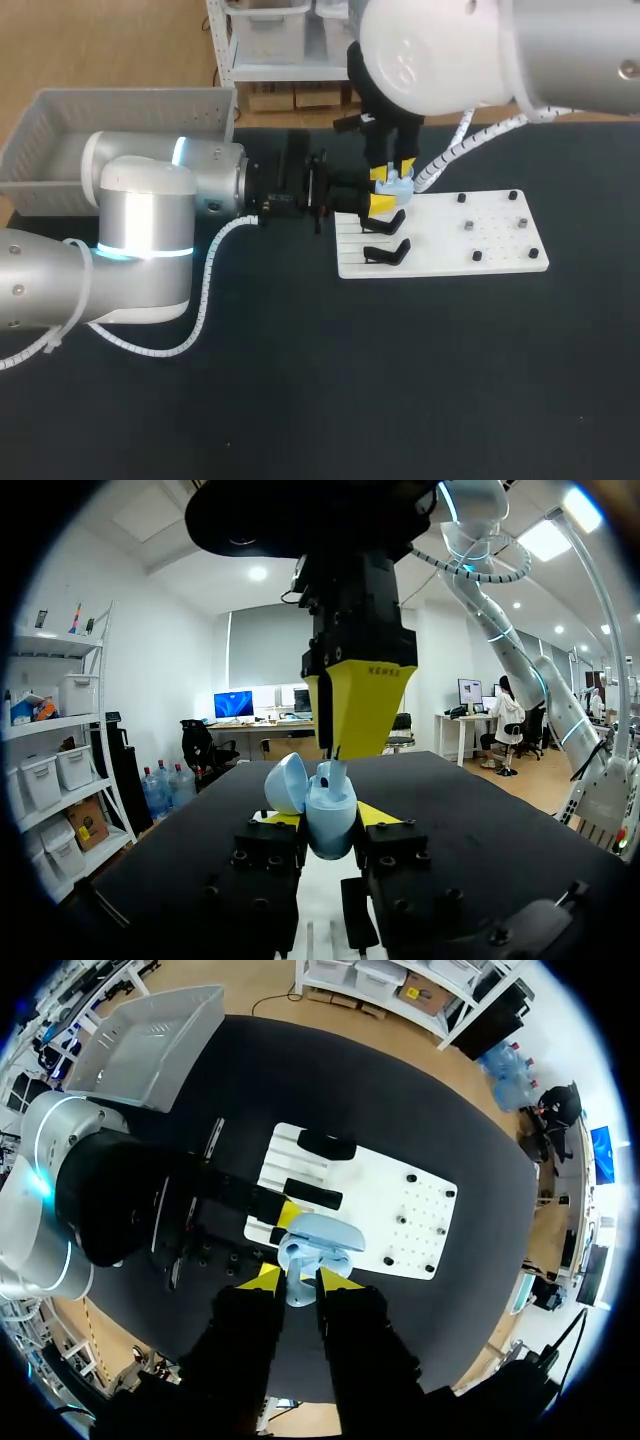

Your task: Pick up each earbud case from the left stands, insert the matching earbuds, close the lid, and place the case in the box.

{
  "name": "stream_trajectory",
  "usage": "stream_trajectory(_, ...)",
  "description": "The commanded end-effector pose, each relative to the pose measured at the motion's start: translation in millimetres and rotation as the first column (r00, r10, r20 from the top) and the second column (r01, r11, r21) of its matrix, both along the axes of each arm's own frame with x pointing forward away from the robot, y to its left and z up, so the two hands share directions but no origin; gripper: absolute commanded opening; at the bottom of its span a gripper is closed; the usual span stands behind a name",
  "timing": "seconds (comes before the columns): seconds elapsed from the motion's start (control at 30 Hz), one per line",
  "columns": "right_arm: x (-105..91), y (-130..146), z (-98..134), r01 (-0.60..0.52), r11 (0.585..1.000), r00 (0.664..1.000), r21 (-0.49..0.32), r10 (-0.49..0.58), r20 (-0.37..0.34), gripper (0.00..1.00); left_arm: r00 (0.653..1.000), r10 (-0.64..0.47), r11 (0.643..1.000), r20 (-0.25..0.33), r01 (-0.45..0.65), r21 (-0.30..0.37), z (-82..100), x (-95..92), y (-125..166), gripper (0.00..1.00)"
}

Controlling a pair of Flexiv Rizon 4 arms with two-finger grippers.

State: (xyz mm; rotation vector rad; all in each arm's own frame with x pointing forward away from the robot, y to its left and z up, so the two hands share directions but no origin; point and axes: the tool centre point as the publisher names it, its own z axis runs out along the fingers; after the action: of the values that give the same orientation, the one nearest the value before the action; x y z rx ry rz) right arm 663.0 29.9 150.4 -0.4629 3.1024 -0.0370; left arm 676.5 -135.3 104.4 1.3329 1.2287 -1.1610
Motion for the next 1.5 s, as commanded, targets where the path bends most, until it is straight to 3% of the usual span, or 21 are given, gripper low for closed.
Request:
stream_trajectory(0.03, 0.3, 0.8, -1.1, 0.001, 1.0, 1.0, 0.0, -0.001, -0.002, 0.0, 1.0, 0.006, 1.0, 0.004, -0.006, -0.004, -1.2, -1.3, -0.1, 0.0)
stream_trajectory(1.13, 7.6, 5.0, -11.9, -0.014, 1.0, 1.0, -0.012, 0.014, -0.025, 0.0, 1.0, 0.006, 1.0, 0.004, -0.006, -0.004, -1.2, -1.3, -0.1, 0.0)
stream_trajectory(1.17, 7.4, 4.9, -12.3, -0.017, 1.0, 0.999, -0.014, 0.016, -0.028, 0.07, 1.0, 0.006, 1.0, 0.004, -0.006, -0.004, -1.2, -1.3, -0.1, 0.0)
stream_trajectory(1.2, 7.2, 4.8, -12.4, -0.018, 1.0, 0.999, -0.015, 0.017, -0.029, 0.33, 1.0, 0.006, 1.0, 0.004, -0.006, -0.004, -1.2, -1.3, -0.1, 0.0)
stream_trajectory(1.23, 6.9, 4.5, -12.4, -0.015, 1.0, 1.0, -0.013, 0.015, -0.025, 0.5, 1.0, 0.006, 1.0, 0.004, -0.006, -0.004, -1.2, -1.3, -0.1, 0.0)
stream_trajectory(1.27, 6.4, 3.7, -12.0, -0.013, 1.0, 1.0, -0.007, 0.013, -0.023, 1.0, 1.0, 0.006, 1.0, 0.004, -0.006, -0.004, -1.2, -1.3, -0.1, 0.0)
stream_trajectory(1.5, -6.4, 3.7, 9.1, -0.054, 0.998, 0.998, 0.027, 0.054, 0.011, 1.0, 1.0, 0.006, 1.0, 0.004, -0.006, -0.004, -1.2, -1.3, -0.1, 0.0)
